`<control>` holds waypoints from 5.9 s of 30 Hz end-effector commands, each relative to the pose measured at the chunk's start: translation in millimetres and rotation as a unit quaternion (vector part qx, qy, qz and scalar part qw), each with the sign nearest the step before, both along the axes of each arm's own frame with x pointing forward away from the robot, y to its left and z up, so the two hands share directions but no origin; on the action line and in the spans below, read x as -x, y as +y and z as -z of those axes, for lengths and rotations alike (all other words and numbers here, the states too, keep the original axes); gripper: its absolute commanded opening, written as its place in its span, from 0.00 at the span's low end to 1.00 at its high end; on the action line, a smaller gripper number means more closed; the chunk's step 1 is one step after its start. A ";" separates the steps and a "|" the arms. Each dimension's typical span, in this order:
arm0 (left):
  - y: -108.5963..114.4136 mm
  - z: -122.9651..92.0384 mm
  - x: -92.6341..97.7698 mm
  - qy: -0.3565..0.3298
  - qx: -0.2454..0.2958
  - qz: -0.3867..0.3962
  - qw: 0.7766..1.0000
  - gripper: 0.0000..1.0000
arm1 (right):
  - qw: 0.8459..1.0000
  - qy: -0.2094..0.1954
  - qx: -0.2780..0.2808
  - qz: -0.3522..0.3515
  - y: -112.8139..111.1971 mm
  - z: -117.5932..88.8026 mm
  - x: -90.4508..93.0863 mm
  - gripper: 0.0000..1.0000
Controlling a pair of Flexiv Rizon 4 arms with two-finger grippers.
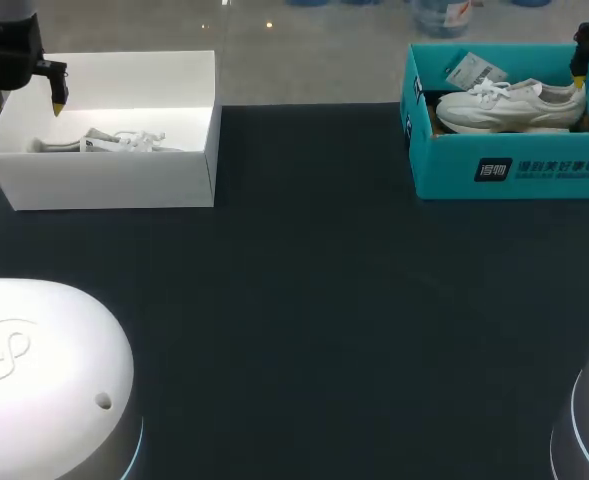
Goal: Take the shoe out of the shoebox, open the shoe tongue, remove and reinsert the insole, then place the shoe into the shoebox
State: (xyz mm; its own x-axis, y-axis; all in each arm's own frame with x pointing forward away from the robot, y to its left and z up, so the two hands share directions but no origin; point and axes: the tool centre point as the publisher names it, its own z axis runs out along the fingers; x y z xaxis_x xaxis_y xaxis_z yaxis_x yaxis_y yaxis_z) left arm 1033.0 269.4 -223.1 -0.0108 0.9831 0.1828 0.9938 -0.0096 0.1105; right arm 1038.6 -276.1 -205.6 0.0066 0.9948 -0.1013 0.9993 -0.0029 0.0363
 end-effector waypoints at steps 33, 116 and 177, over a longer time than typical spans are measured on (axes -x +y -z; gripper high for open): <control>0.5 -0.2 -0.3 0.000 0.000 0.000 1.000 1.00 | 0.997 0.015 0.000 0.070 5.3 32.6 -45.3 1.00; 0.5 -0.2 -0.3 0.000 0.000 0.000 1.000 1.00 | 0.993 -0.002 -0.016 0.118 -47.0 138.1 -160.9 1.00; 0.5 -0.2 -0.3 0.000 0.000 0.000 1.000 1.00 | 0.981 -0.128 0.093 0.108 -55.7 -84.8 -136.9 0.00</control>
State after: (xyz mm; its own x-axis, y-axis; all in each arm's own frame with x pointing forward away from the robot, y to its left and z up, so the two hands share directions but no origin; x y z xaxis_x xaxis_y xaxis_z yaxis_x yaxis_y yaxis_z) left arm 1033.1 269.4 -223.3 -0.0109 0.9831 0.1828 0.9938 -0.0095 0.1103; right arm 1199.8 -350.2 -177.7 0.2617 0.9339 -0.2436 0.9470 -0.1999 0.2513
